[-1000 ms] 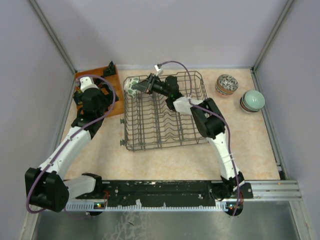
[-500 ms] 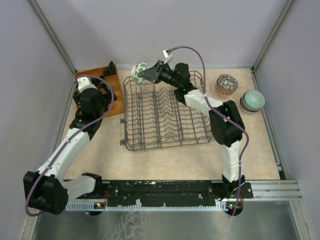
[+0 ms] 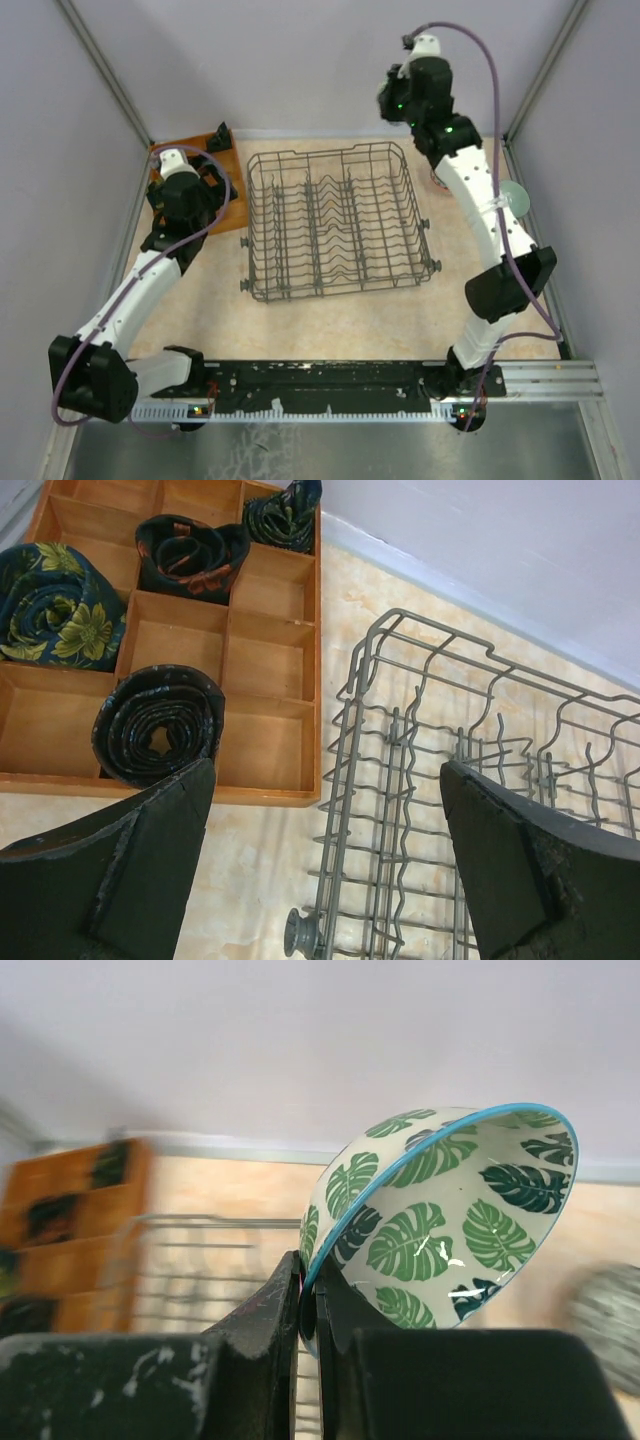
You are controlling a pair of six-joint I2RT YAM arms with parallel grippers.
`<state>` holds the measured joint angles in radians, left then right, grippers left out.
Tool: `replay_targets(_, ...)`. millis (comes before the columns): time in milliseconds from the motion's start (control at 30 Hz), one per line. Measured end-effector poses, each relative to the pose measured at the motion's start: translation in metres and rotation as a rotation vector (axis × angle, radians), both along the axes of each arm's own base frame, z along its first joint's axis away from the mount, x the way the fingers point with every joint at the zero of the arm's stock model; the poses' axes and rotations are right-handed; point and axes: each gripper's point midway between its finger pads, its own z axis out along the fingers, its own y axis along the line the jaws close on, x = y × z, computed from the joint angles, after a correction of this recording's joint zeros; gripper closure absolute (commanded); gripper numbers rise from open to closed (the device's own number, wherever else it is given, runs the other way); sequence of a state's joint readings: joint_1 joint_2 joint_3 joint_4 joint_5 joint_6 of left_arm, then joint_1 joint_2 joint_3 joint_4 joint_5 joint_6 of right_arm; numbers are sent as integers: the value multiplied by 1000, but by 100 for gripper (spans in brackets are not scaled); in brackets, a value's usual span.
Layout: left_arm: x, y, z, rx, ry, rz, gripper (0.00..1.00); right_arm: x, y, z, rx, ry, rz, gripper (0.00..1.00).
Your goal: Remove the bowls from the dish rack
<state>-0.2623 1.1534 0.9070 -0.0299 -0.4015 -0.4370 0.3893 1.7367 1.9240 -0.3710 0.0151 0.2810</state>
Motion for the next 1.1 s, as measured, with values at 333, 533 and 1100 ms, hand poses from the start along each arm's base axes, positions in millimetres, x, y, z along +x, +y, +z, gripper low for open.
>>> replay_targets(333, 21, -14, -4, -15, 25, -44, 1, -17, -186, -10, -442, 218, -567, 100)
replay_targets(533, 36, -26, -7, -28, 46, -83, 1, -35, -243, -92, -608, 486, -656, 100)
replay_targets(1100, 48, -46, 12, -45, 29, -140, 1, -67, -329, -187, -552, 768, -696, 100)
